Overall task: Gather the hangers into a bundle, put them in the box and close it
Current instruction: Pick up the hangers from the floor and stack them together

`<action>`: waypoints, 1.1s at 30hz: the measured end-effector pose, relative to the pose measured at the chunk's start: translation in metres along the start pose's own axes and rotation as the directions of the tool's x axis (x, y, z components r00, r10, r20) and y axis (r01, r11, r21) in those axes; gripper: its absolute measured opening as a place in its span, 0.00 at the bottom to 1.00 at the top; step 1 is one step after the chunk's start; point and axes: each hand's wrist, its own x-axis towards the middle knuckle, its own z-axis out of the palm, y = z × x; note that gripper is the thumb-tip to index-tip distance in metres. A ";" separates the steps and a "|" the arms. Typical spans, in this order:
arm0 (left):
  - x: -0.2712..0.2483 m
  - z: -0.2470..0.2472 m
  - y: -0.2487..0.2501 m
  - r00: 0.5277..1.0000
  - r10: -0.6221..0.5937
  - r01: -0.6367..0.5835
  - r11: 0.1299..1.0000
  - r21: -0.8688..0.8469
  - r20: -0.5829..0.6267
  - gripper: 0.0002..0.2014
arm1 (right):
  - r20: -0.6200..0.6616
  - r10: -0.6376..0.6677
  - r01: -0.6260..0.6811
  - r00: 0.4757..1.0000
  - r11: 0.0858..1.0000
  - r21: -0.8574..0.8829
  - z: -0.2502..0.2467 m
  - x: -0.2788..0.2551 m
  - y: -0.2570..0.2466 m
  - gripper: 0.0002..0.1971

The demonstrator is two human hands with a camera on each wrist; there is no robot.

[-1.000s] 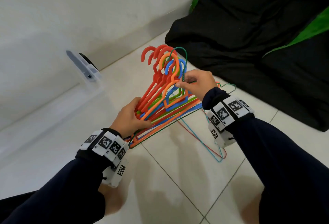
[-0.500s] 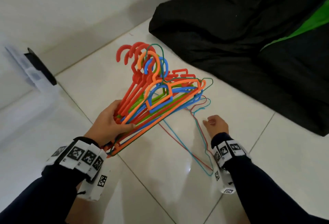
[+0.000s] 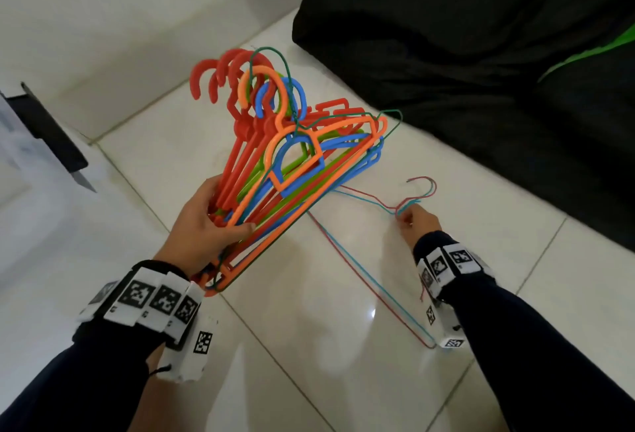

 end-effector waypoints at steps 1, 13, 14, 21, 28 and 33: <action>-0.003 -0.002 0.001 1.000 0.000 0.000 1.000 -0.012 0.001 0.30 | 0.002 0.031 -0.031 1.000 0.999 0.032 -0.007 -0.004 0.001 0.06; -0.068 -0.034 0.045 0.992 0.116 -0.120 0.989 -0.085 -0.050 0.32 | -0.215 0.020 -0.043 0.976 0.994 -0.105 -0.107 -0.090 -0.011 0.09; -0.073 -0.037 0.049 0.990 0.129 -0.134 0.988 -0.081 -0.059 0.32 | -0.227 -0.006 -0.025 0.974 0.990 -0.137 -0.114 -0.100 -0.013 0.11; -0.105 -0.056 0.067 0.977 0.188 -0.195 0.978 -0.069 -0.103 0.36 | -0.210 -0.194 0.151 0.958 0.967 -0.204 -0.154 -0.159 -0.016 0.06; -0.125 -0.066 0.080 0.965 0.223 -0.235 0.969 -0.076 -0.139 0.35 | -0.258 -0.364 0.343 0.895 0.931 -0.124 -0.145 -0.185 -0.025 0.10; -0.120 -0.063 0.080 0.964 0.224 -0.236 0.970 -0.068 -0.143 0.34 | -0.275 -0.385 0.383 0.881 0.922 -0.062 -0.112 -0.180 -0.034 0.10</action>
